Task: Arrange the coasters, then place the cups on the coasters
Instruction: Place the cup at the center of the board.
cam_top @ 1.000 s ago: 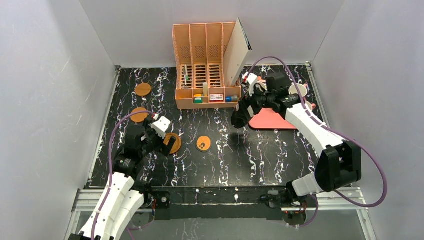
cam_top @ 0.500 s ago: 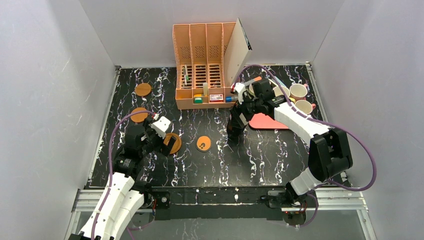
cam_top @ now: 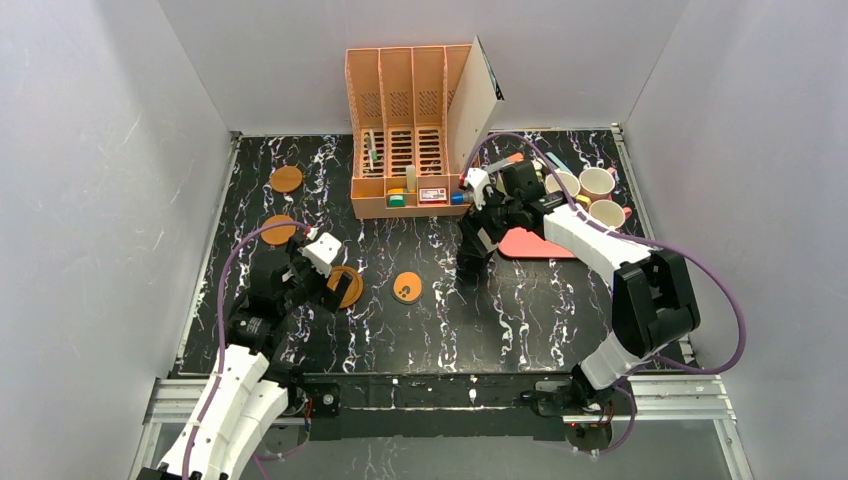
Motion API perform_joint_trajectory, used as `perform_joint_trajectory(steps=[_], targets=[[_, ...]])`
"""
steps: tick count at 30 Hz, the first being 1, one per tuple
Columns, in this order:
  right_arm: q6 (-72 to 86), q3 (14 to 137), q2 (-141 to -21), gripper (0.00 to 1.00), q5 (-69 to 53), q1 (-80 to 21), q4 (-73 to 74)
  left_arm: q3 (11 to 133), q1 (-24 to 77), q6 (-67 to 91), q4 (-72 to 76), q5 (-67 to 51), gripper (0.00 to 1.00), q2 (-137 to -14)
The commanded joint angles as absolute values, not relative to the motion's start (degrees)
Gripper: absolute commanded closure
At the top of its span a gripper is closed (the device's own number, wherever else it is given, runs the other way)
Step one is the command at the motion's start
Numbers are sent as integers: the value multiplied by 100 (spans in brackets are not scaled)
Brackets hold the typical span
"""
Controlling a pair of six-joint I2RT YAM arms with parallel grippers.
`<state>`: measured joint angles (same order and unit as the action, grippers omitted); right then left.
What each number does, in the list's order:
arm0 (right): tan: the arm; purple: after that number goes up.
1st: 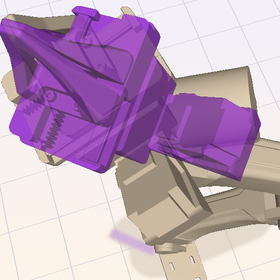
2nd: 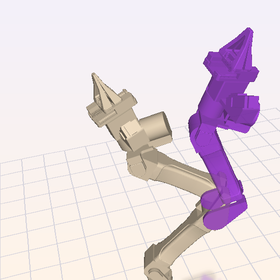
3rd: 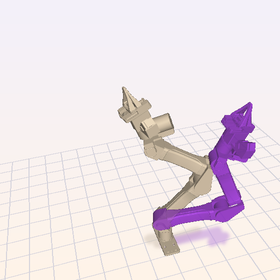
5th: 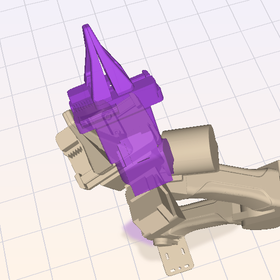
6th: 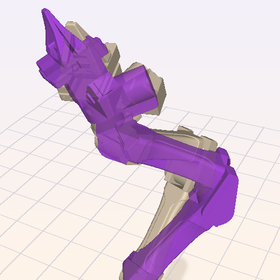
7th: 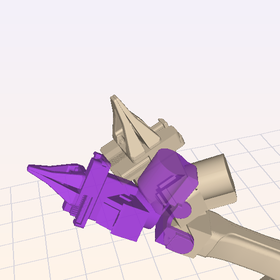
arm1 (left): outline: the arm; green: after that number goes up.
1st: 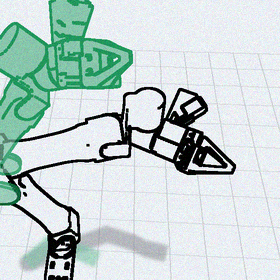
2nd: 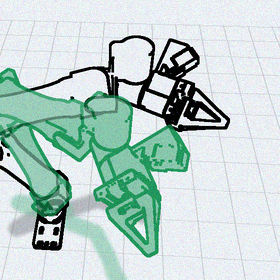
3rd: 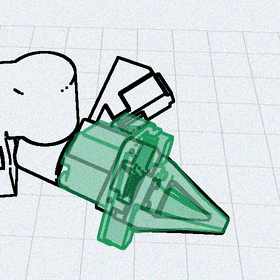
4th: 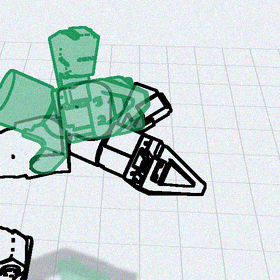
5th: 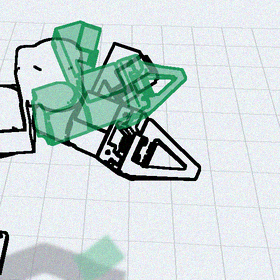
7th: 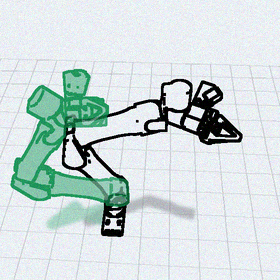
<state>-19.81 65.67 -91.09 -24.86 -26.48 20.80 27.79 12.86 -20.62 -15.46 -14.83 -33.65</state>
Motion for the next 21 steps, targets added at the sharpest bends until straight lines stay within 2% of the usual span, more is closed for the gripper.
perform_joint_trajectory(steps=[1, 4, 6, 15, 21], targets=[[-2013, 6508, -9022, 46, -2203, -2698, 1490, 2769, 1267, -2092, -1569, -1520, 2, -3331], [-2006, 6469, -9016, 46, -2017, -2702, 1382, 2775, 1263, -2091, -1578, -1510, 2, -3323], [-2008, 6484, -9039, 42, -2051, -2714, 1436, 2769, 1258, -2085, -1575, -1505, 2, -3322], [-2197, 6702, -9088, 4, -2780, -2707, 2017, 2769, 1268, -2095, -1574, -1509, 2, -3331], [-2240, 6758, -9013, 2, -2832, -2625, 2084, 2769, 1260, -2100, -1573, -1514, 2, -3322]])
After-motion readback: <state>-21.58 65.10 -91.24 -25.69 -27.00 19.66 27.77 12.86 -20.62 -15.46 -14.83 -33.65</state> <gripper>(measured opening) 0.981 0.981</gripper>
